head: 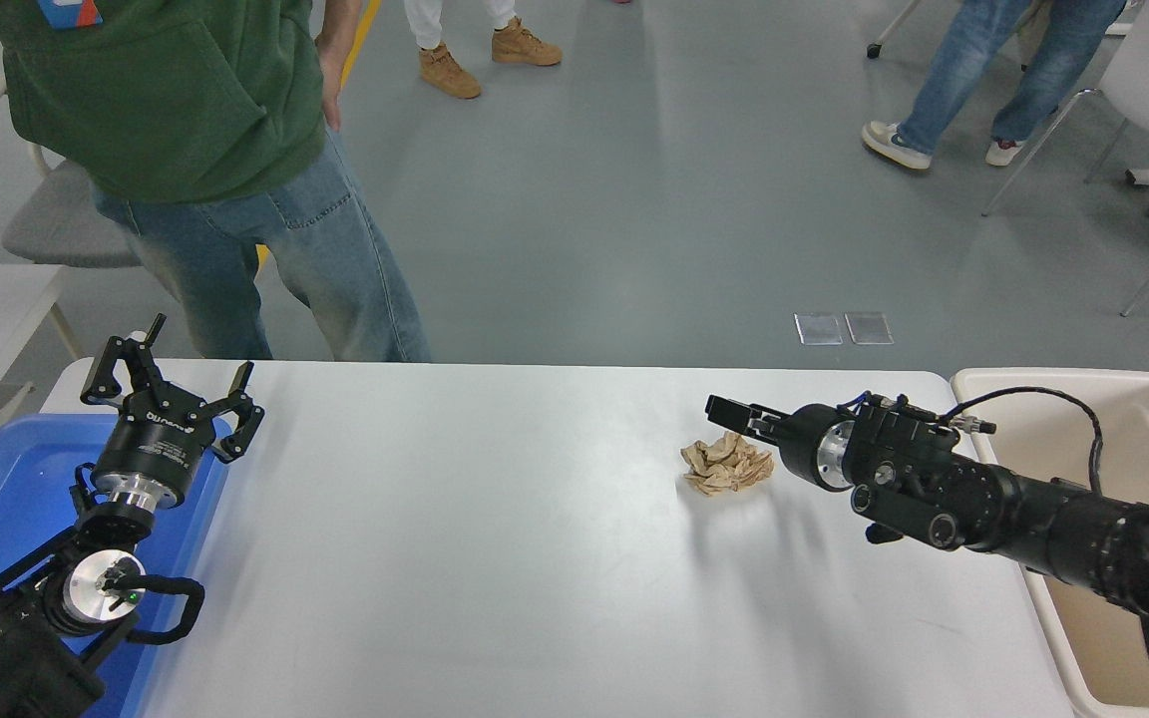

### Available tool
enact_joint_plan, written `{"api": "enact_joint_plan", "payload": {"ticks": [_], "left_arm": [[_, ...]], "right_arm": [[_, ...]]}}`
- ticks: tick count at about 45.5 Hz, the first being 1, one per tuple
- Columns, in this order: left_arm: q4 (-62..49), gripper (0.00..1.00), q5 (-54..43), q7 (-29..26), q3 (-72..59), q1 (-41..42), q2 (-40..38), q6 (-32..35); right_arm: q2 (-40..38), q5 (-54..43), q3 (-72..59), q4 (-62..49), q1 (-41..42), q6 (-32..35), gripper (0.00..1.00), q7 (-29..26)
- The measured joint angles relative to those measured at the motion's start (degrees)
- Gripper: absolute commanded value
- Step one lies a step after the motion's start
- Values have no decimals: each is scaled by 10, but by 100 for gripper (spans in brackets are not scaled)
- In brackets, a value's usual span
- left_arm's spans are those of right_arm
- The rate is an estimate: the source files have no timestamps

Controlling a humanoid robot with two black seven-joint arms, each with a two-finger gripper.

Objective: Clean the table surface

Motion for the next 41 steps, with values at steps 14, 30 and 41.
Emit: {"api": "enact_joint_plan", "payload": {"ticks": [14, 30, 41], "left_arm": [[0, 99, 0, 0, 0, 0, 0, -1], [0, 99, 0, 0, 0, 0, 0, -1], [0, 99, 0, 0, 0, 0, 0, 0]], "right_arm": [[26, -7, -13, -21, -26, -56, 100, 10], [47, -13, -74, -34, -47, -178, 100, 34], [53, -14, -89, -45, -69, -220, 100, 43]]}}
